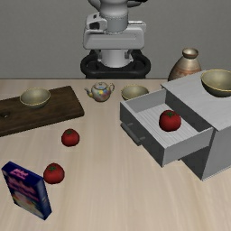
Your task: Pick the tomato in the top layer of the drawer and place it on the bowl between the vase and the teapot
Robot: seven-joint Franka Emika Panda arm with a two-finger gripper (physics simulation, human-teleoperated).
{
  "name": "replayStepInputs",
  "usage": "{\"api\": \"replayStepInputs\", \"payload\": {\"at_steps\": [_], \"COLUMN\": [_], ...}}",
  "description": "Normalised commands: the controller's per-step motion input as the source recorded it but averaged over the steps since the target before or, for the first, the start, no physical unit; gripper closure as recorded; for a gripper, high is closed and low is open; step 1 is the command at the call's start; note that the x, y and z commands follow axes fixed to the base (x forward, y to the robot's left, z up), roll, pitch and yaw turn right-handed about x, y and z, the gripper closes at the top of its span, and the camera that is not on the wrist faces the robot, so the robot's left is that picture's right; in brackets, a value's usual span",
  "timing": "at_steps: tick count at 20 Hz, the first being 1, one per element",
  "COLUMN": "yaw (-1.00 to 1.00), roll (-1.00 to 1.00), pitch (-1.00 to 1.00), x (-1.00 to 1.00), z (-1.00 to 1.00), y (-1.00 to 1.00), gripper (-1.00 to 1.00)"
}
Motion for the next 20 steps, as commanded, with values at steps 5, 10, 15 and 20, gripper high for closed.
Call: {"api": "replayStepInputs", "payload": {"at_steps": [5, 10, 15, 20], "yaw": [0.00, 0.00, 0.00, 0.00], "roll": [0.00, 0.00, 0.00, 0.00], "pitch": [0.00, 0.00, 0.00, 0.00], "x": [1.00, 1.00, 0.80, 0.00], "z": [0.00, 0.00, 0.00, 0.00], "y": [0.00, 0.00, 0.20, 1.00], "gripper": [-1.00, -1.00, -1.00, -1.00]}}
